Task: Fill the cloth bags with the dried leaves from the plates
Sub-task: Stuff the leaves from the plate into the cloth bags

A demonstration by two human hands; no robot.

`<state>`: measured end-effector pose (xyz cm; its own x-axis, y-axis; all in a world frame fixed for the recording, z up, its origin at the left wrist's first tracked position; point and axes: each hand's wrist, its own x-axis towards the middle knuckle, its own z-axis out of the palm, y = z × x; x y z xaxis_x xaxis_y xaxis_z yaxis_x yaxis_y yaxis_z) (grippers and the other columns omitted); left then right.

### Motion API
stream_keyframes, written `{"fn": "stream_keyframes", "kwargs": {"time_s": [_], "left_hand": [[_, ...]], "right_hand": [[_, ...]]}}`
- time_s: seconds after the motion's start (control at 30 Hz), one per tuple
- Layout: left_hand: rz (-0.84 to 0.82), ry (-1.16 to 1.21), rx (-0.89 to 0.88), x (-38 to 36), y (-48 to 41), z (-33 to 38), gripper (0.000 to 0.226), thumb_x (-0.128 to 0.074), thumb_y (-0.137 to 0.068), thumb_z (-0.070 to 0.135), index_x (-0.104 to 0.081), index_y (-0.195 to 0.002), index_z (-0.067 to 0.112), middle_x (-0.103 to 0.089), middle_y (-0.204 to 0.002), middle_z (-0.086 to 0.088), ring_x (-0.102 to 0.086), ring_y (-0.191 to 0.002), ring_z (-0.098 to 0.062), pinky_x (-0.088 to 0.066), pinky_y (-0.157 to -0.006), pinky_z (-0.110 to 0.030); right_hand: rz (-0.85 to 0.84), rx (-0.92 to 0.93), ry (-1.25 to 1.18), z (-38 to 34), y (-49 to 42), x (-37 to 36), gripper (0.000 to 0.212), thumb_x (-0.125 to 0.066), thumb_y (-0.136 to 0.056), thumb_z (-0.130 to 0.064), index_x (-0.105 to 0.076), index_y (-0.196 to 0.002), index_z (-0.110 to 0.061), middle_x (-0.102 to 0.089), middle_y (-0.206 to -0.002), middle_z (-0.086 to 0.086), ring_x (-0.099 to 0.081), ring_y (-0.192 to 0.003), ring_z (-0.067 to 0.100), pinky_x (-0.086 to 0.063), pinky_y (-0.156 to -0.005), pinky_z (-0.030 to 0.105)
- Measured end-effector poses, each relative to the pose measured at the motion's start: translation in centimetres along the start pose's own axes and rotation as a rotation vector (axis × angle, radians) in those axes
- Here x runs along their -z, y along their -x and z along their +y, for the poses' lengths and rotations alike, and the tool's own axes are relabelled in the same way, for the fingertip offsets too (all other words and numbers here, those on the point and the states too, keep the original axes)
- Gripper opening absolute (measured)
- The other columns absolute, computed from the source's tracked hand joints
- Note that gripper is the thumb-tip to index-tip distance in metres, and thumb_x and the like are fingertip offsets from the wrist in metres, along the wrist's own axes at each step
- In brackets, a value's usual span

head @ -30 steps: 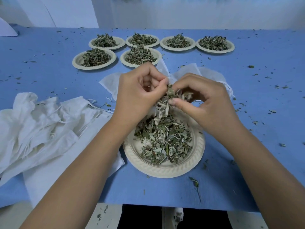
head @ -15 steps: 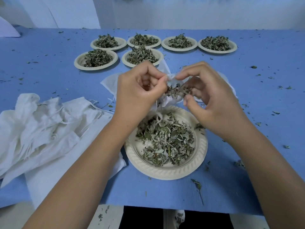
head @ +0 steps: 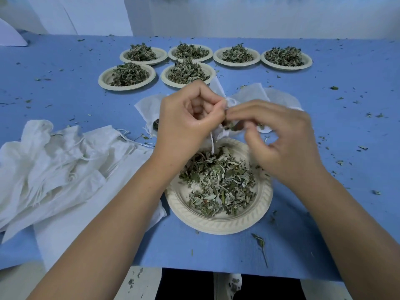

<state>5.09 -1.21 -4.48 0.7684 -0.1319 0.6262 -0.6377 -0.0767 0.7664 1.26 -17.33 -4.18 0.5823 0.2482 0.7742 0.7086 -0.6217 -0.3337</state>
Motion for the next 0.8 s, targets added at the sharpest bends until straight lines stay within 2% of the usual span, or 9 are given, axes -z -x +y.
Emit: {"fn": "stream_keyframes", "kwargs": {"time_s": [0.1, 0.13, 0.2, 0.27, 0.37, 0.5, 0.67, 0.73, 0.8], "left_hand": [[0.051, 0.02, 0.012, 0.1, -0.1, -0.1, 0.014, -0.066, -0.088, 0.002, -0.06, -0.078, 0.008, -0.058, -0.055, 0.007, -0.055, -0.043, -0.001, -0.04, -0.047, -0.013], [0.046, 0.021, 0.012, 0.0, -0.1, -0.1, 0.013, -0.066, -0.088, 0.001, -0.06, -0.078, 0.007, -0.058, -0.055, 0.008, -0.055, -0.043, -0.002, -0.04, -0.047, -0.013], [0.018, 0.012, 0.003, -0.1, 0.0, -0.1, 0.012, -0.066, -0.088, 0.0, -0.06, -0.079, 0.006, -0.059, -0.056, 0.007, -0.055, -0.045, -0.002, -0.042, -0.049, -0.013], [0.0, -0.002, 0.0, -0.1, -0.1, -0.1, 0.013, -0.067, -0.087, 0.001, -0.061, -0.079, 0.009, -0.06, -0.058, 0.007, -0.056, -0.048, -0.001, -0.043, -0.051, -0.014], [-0.007, 0.017, 0.028, 0.0, -0.1, 0.0, 0.016, -0.067, -0.087, 0.002, -0.061, -0.077, 0.013, -0.059, -0.057, 0.009, -0.055, -0.046, -0.002, -0.042, -0.048, -0.014], [-0.016, 0.015, 0.044, 0.0, -0.1, 0.0, 0.015, -0.067, -0.088, 0.003, -0.06, -0.077, 0.011, -0.059, -0.054, 0.007, -0.053, -0.042, -0.005, -0.042, -0.046, -0.017], [0.013, 0.019, 0.059, 0.0, -0.2, 0.0, 0.016, -0.067, -0.088, 0.003, -0.059, -0.076, 0.011, -0.058, -0.053, 0.008, -0.054, -0.042, -0.004, -0.042, -0.045, -0.016], [0.029, 0.021, 0.065, 0.1, -0.2, 0.1, 0.016, -0.067, -0.088, 0.004, -0.059, -0.076, 0.01, -0.058, -0.054, 0.006, -0.054, -0.042, -0.004, -0.042, -0.044, -0.017], [0.032, 0.029, 0.063, 0.1, -0.2, 0.1, 0.015, -0.067, -0.088, 0.004, -0.06, -0.076, 0.01, -0.058, -0.054, 0.007, -0.054, -0.042, -0.004, -0.042, -0.044, -0.016]], "right_hand": [[0.095, 0.004, -0.078, -0.2, -0.1, 0.6, 0.013, -0.056, -0.087, -0.004, -0.068, -0.09, -0.001, -0.068, -0.086, 0.007, -0.065, -0.079, 0.017, -0.049, -0.074, 0.042], [0.075, 0.003, -0.08, -0.4, -0.1, 0.5, 0.009, -0.063, -0.087, -0.007, -0.068, -0.091, -0.001, -0.067, -0.086, 0.007, -0.063, -0.079, 0.017, -0.049, -0.075, 0.04], [0.015, -0.023, -0.096, -0.8, 0.0, -0.2, 0.016, -0.075, -0.081, -0.008, -0.067, -0.094, -0.001, -0.066, -0.085, 0.008, -0.06, -0.077, 0.016, -0.048, -0.075, 0.029], [-0.006, -0.039, -0.124, -1.0, 0.0, -0.7, 0.015, -0.076, -0.08, -0.005, -0.068, -0.092, -0.002, -0.066, -0.082, 0.008, -0.059, -0.076, 0.014, -0.048, -0.074, 0.023], [0.035, -0.074, -0.184, -0.9, 0.0, -0.6, 0.004, -0.074, -0.081, -0.004, -0.07, -0.083, -0.003, -0.067, -0.079, 0.006, -0.062, -0.074, 0.014, -0.049, -0.073, 0.028], [0.173, -0.139, -0.27, -1.1, -0.1, -0.2, 0.008, -0.07, -0.084, -0.006, -0.066, -0.086, -0.013, -0.066, -0.081, -0.001, -0.062, -0.078, 0.014, -0.048, -0.076, 0.032], [0.252, -0.144, -0.228, -0.9, -0.2, 0.5, 0.009, -0.068, -0.086, -0.012, -0.063, -0.086, -0.018, -0.064, -0.085, -0.012, -0.062, -0.082, 0.017, -0.046, -0.084, 0.052], [0.269, -0.151, -0.179, -0.7, -0.3, 0.7, 0.009, -0.068, -0.086, -0.013, -0.062, -0.086, -0.02, -0.062, -0.085, -0.016, -0.061, -0.083, 0.015, -0.045, -0.087, 0.051], [0.288, -0.15, -0.096, -0.6, -0.3, 0.7, 0.009, -0.069, -0.086, -0.015, -0.062, -0.085, -0.021, -0.06, -0.084, -0.02, -0.059, -0.083, 0.012, -0.043, -0.091, 0.038]]}}
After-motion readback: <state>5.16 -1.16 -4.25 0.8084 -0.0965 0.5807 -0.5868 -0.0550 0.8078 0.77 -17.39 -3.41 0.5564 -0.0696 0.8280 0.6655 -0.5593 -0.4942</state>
